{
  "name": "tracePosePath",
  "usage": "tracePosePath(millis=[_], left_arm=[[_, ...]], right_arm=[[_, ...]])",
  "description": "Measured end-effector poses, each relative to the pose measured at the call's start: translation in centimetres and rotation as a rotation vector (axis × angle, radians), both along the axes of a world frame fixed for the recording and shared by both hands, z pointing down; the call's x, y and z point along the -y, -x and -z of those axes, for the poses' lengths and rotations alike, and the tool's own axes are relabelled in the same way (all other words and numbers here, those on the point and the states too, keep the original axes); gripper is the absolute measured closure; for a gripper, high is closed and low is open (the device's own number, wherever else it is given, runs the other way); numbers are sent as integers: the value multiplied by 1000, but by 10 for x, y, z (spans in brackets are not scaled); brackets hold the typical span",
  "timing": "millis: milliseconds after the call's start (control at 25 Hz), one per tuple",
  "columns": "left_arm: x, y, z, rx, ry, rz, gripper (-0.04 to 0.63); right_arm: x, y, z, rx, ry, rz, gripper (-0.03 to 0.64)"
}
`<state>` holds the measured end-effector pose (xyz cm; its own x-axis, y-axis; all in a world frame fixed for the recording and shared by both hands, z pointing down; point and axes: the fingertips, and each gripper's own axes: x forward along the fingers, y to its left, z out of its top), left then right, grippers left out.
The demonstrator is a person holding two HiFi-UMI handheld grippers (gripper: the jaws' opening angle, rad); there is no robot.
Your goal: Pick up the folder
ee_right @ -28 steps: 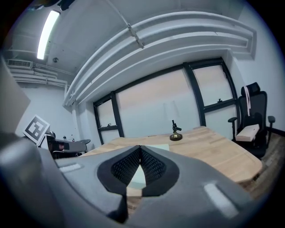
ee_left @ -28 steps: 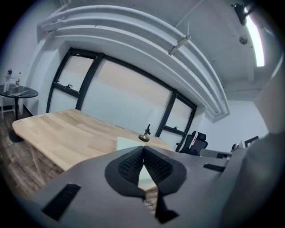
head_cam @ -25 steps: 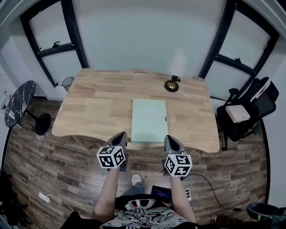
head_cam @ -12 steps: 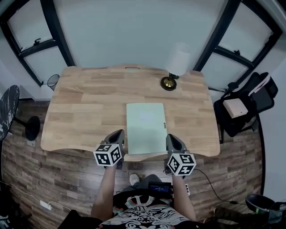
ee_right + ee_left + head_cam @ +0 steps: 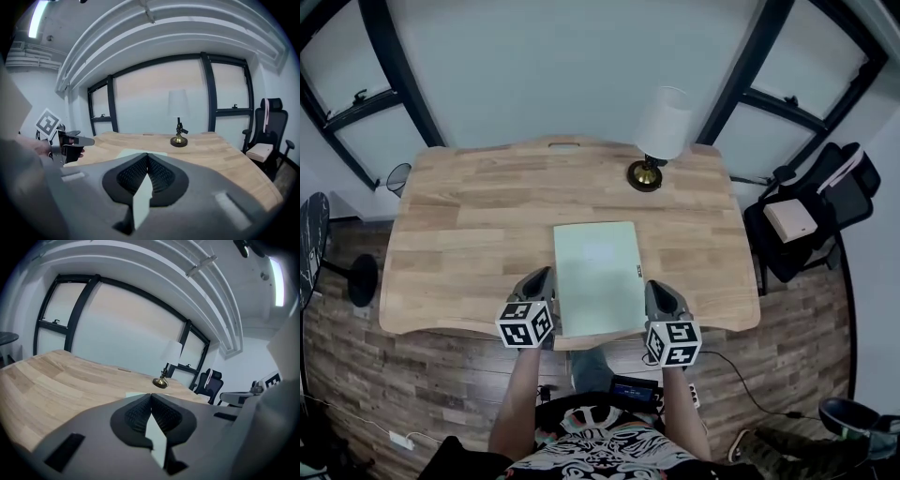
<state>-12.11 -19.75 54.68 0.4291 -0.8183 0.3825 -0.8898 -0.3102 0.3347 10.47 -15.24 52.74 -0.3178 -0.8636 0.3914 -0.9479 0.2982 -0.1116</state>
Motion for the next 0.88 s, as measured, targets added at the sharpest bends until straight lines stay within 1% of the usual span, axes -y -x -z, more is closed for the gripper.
tracePosePath(millis=[80,200,320,400,520,720,880], left_arm=[[3,-3,-1,5,2,-11,588],[9,-6,-5,-21,11,-17,588],[14,-8,-15,-49,41,-15,588],[12,-10,-21,-48,52,-18,588],[13,-8,-32,-46,64,-20,588],[17,-4,-52,-40,108,-7,586],[19,-7,-67,-56,154,-14,586]], right_arm=[[4,-3,-3,12,-1,-13,611],[11,-6,-12,37,27,-28,611],[15,-8,-25,32,69,-31,611],[16,-13,-33,34,86,-39,611],[20,-16,-46,61,104,-36,611],[31,-22,-66,76,155,-40,611],[36,-22,-85,76,207,-23,594]])
